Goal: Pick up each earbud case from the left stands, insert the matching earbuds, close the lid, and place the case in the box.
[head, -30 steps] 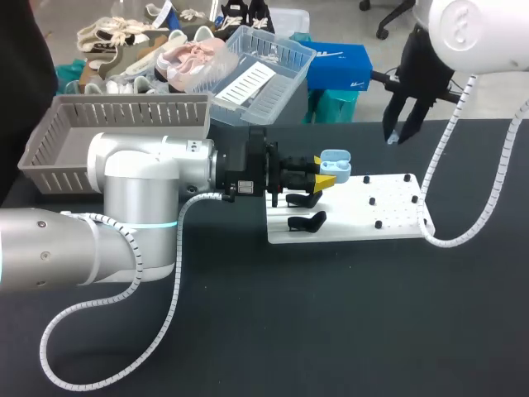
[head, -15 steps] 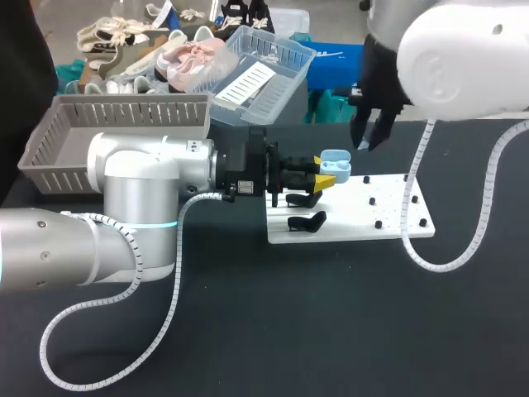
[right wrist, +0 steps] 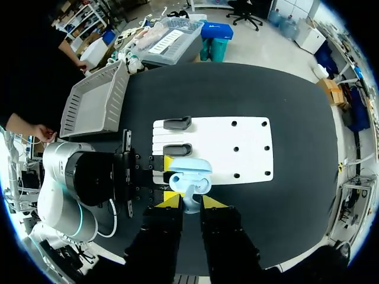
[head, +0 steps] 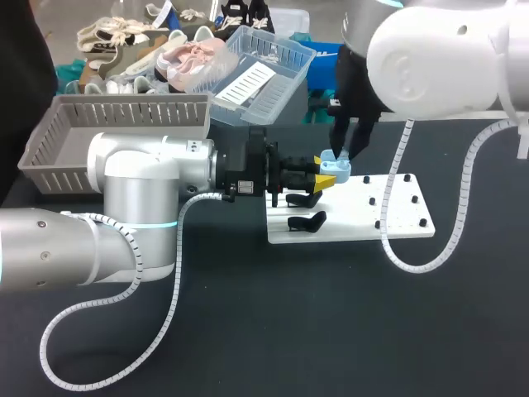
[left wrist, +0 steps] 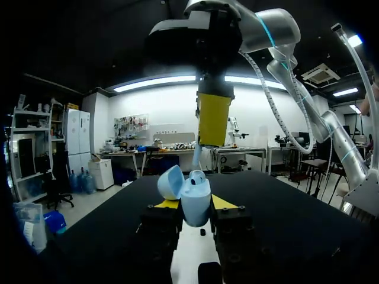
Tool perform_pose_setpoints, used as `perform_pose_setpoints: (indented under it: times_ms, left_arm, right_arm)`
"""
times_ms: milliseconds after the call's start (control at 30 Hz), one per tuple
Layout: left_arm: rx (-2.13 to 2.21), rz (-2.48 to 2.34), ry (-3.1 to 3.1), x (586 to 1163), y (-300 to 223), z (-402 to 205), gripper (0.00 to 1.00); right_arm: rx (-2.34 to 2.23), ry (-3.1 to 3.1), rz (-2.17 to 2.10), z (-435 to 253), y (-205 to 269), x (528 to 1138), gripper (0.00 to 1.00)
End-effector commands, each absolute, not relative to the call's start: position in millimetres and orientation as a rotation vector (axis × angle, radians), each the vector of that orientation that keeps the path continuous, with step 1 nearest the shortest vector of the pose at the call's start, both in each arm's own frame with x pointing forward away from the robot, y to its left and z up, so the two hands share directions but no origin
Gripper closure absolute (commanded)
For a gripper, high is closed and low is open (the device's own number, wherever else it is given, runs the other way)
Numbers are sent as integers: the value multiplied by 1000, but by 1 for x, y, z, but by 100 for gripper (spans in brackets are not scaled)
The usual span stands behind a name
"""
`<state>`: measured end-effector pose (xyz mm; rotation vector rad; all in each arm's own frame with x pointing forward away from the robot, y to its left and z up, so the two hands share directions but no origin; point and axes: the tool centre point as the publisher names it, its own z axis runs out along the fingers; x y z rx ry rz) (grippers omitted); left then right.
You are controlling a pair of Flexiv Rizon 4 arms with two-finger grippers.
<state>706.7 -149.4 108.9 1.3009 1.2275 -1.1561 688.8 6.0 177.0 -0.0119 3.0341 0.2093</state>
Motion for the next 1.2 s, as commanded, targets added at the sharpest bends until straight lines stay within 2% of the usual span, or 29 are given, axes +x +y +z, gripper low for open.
perform_pose_setpoints:
  times_ms: [33,567,767,1200]
  left_arm:
    - [1300,-1156,1226,707,-150,108,100]
    - [1300,-1156,1226,707,-150,108,100]
    - [1300,-1156,1226,707,-150,108,100]
    - [1300,-1156,1226,707,-150,108,100]
  right_arm:
    - [-20,3075,217,179,6,695,100]
    - [-36,3086,291,180,8,693,100]
    - [-293,3153,376,179,9,693,100]
    - [-531,3149,201,181,17,701,100]
